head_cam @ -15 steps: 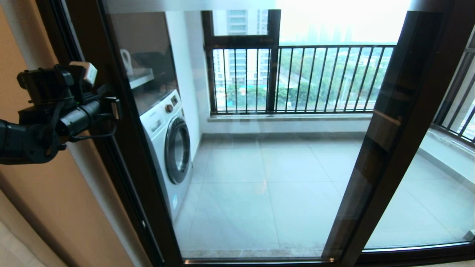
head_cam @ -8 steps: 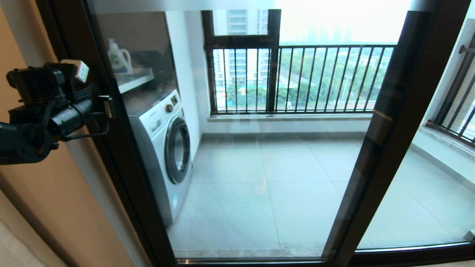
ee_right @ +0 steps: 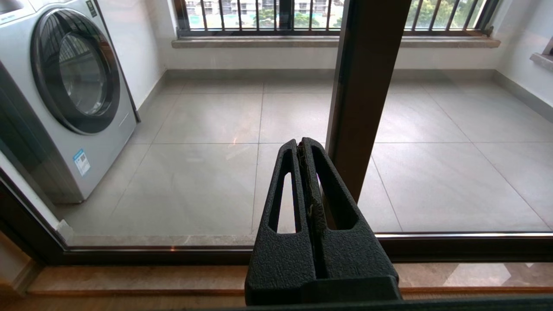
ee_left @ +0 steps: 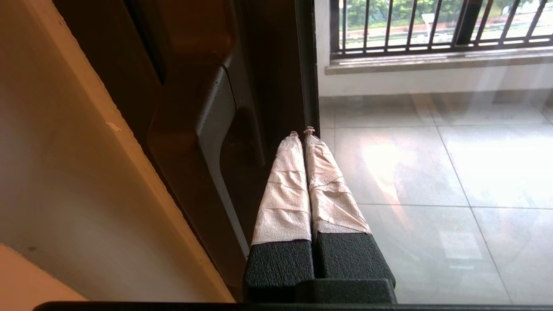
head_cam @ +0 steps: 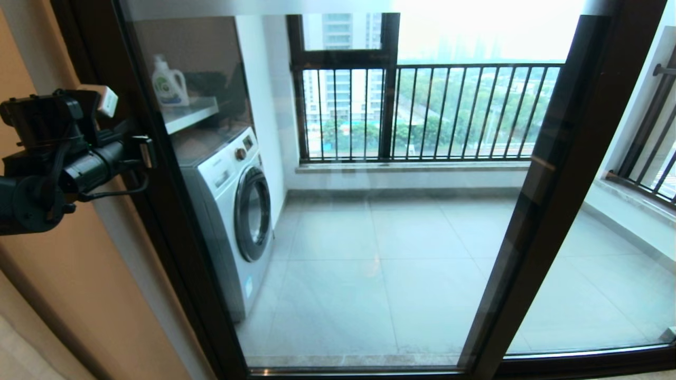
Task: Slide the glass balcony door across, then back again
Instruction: Close the slid door
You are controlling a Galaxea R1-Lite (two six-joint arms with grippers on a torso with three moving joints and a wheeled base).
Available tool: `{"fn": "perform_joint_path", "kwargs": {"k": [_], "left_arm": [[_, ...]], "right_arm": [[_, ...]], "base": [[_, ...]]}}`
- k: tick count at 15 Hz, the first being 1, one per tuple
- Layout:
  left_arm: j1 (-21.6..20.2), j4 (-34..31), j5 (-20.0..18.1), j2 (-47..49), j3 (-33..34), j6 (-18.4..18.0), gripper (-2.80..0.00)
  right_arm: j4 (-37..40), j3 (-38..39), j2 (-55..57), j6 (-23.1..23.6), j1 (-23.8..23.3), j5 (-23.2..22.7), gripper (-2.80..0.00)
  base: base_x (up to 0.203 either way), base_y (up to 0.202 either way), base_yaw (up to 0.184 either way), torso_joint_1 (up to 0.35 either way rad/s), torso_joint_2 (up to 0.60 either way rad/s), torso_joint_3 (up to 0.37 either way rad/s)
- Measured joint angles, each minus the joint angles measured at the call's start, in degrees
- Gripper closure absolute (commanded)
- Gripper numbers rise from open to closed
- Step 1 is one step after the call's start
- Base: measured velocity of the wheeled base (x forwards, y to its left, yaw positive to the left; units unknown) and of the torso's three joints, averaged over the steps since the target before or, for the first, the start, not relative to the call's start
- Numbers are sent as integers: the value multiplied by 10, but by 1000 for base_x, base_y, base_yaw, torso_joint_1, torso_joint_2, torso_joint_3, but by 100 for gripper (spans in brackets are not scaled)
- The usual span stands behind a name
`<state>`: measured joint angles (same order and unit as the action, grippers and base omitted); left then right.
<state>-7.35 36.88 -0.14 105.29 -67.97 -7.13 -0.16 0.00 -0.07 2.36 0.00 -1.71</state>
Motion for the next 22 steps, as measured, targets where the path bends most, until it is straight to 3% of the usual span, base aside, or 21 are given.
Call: {"fn": "perform_joint_path", "kwargs": {"k": [10, 17, 22], "left_arm": [[-19, 0, -39, -67, 74, 1, 0], [-35, 0, -56, -55, 66, 2, 0], [-37, 0, -53, -19, 25, 2, 0]], "right_arm": [[0, 0, 0, 0, 0, 0, 0], [0, 0, 0, 0, 0, 0, 0], [0, 0, 0, 0, 0, 0, 0]], "base": [[0, 0, 0, 0, 0, 0], [0, 0, 0, 0, 0, 0], [0, 0, 0, 0, 0, 0]]}}
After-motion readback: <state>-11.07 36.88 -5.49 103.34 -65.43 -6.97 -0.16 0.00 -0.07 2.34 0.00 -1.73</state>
